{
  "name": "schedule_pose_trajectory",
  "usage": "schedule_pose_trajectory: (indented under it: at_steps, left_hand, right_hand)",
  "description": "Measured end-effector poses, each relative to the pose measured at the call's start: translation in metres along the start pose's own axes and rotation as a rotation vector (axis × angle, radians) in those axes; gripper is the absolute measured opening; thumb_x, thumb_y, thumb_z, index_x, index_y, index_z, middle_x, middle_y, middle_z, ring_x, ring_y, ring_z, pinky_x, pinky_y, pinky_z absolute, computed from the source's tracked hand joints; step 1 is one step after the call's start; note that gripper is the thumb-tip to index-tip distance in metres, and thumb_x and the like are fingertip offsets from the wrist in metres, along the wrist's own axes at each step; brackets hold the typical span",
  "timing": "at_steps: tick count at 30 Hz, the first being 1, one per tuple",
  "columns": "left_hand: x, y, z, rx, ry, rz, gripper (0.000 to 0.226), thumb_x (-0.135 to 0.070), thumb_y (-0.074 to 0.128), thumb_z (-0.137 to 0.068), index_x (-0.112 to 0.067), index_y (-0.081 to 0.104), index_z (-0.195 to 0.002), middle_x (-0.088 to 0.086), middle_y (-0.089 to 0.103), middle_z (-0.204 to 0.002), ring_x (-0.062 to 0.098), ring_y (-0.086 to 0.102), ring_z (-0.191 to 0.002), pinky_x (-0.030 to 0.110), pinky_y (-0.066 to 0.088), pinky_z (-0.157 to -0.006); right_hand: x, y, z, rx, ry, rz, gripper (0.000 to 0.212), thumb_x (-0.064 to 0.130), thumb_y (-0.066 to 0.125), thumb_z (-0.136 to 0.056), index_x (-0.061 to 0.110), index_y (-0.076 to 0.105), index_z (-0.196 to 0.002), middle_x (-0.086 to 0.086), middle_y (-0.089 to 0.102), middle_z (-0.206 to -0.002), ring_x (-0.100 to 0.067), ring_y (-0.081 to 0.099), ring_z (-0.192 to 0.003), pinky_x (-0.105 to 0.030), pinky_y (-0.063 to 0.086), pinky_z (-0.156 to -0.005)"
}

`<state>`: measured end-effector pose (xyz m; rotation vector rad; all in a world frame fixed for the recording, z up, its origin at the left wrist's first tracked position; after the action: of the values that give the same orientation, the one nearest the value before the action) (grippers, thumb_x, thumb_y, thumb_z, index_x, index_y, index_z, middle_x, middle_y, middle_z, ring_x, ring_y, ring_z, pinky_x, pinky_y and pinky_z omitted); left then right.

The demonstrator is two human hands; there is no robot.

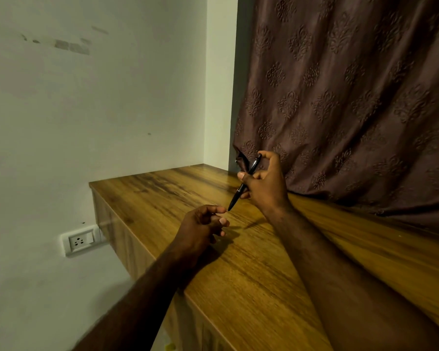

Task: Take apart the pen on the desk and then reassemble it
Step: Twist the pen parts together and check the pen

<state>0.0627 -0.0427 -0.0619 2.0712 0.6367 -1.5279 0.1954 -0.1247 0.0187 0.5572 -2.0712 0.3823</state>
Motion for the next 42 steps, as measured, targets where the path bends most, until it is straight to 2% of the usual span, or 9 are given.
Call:
schedule_pose_trajectory:
  at_steps: [4,9,13,18,23,28,32,36,42]
  left_hand:
    - [0.003,-0.002,-0.002,-0.064,-0.021,0.017,0.020,0.000,0.060,-0.087,-0.007,0.062,-0.106,0.012,0.068,-0.087,0.018,0.058,-0.064,0.030,0.045,-0.057]
    - [0.003,-0.003,-0.002,-0.081,-0.023,0.004,0.017,-0.001,0.059,-0.088,-0.009,0.063,-0.103,0.011,0.068,-0.087,0.019,0.059,-0.066,0.032,0.045,-0.059]
    - [0.001,-0.002,-0.001,-0.098,-0.023,-0.014,0.017,-0.002,0.058,-0.089,-0.009,0.062,-0.104,0.010,0.068,-0.086,0.021,0.059,-0.068,0.030,0.043,-0.057]
    - [-0.003,0.000,0.002,-0.086,-0.020,-0.036,0.017,-0.001,0.058,-0.089,-0.006,0.061,-0.105,0.009,0.067,-0.084,0.018,0.058,-0.065,0.028,0.044,-0.055]
    - [-0.003,0.001,0.002,-0.077,-0.024,-0.052,0.016,-0.001,0.059,-0.088,-0.005,0.062,-0.103,0.008,0.066,-0.081,0.015,0.058,-0.062,0.030,0.046,-0.059]
    - [-0.002,0.001,0.002,-0.074,-0.035,-0.059,0.014,-0.002,0.061,-0.087,-0.005,0.063,-0.100,0.008,0.066,-0.080,0.016,0.059,-0.063,0.030,0.047,-0.061]
    - [-0.001,0.001,0.001,-0.069,-0.044,-0.051,0.013,-0.001,0.061,-0.087,-0.006,0.064,-0.098,0.008,0.066,-0.079,0.016,0.058,-0.064,0.032,0.047,-0.063]
    - [-0.001,0.000,0.001,-0.065,-0.043,-0.066,0.013,-0.002,0.062,-0.087,-0.006,0.064,-0.099,0.008,0.066,-0.080,0.016,0.058,-0.063,0.032,0.046,-0.062]
    - [0.002,0.003,0.000,-0.080,-0.059,-0.005,0.013,0.000,0.062,-0.085,-0.004,0.064,-0.098,0.012,0.064,-0.079,0.017,0.057,-0.060,0.031,0.045,-0.062]
  right_hand:
    - [0.000,0.000,-0.001,0.029,0.011,0.021,0.077,0.002,0.066,-0.087,0.028,0.024,-0.147,-0.030,0.060,-0.107,-0.028,0.066,-0.076,-0.022,0.054,-0.047]
    - [0.007,0.001,0.001,0.005,-0.035,0.041,0.063,0.002,0.064,-0.088,0.023,0.035,-0.139,-0.028,0.062,-0.104,-0.024,0.064,-0.070,-0.019,0.051,-0.043]
    - [0.006,0.000,-0.002,0.006,-0.003,0.007,0.077,0.003,0.065,-0.088,0.029,0.024,-0.148,-0.026,0.062,-0.106,-0.025,0.067,-0.076,-0.020,0.053,-0.048]
    - [0.004,-0.004,-0.006,-0.027,0.047,-0.048,0.064,0.001,0.065,-0.087,0.024,0.034,-0.138,-0.023,0.064,-0.109,-0.025,0.071,-0.074,-0.025,0.055,-0.046]
    - [0.002,-0.007,-0.009,-0.008,0.074,-0.029,0.076,0.004,0.065,-0.088,0.028,0.025,-0.147,-0.019,0.062,-0.111,-0.028,0.071,-0.086,-0.026,0.058,-0.054]
    - [0.004,-0.006,-0.010,-0.013,0.044,-0.026,0.065,0.002,0.064,-0.088,0.028,0.033,-0.139,-0.021,0.066,-0.105,-0.030,0.072,-0.082,-0.033,0.059,-0.055]
    - [0.001,-0.002,-0.012,-0.010,0.052,-0.004,0.072,0.004,0.063,-0.089,0.033,0.027,-0.144,-0.019,0.063,-0.115,-0.029,0.071,-0.088,-0.042,0.062,-0.068]
    - [0.003,-0.002,-0.011,-0.019,0.019,0.024,0.062,0.003,0.060,-0.090,0.033,0.035,-0.138,-0.020,0.067,-0.101,-0.030,0.071,-0.085,-0.047,0.061,-0.073]
    - [0.008,-0.002,-0.008,0.011,0.026,-0.015,0.065,0.001,0.056,-0.092,0.028,0.028,-0.144,-0.019,0.063,-0.111,-0.024,0.071,-0.075,-0.030,0.059,-0.060]
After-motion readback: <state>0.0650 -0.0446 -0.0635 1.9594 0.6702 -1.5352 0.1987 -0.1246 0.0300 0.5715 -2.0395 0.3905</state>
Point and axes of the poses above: each hand's wrist, its own z-axis away from the middle knuckle, its own y-axis out of the palm, x = y × z, the point moved 2 cm from there along -z, towards the middle knuckle
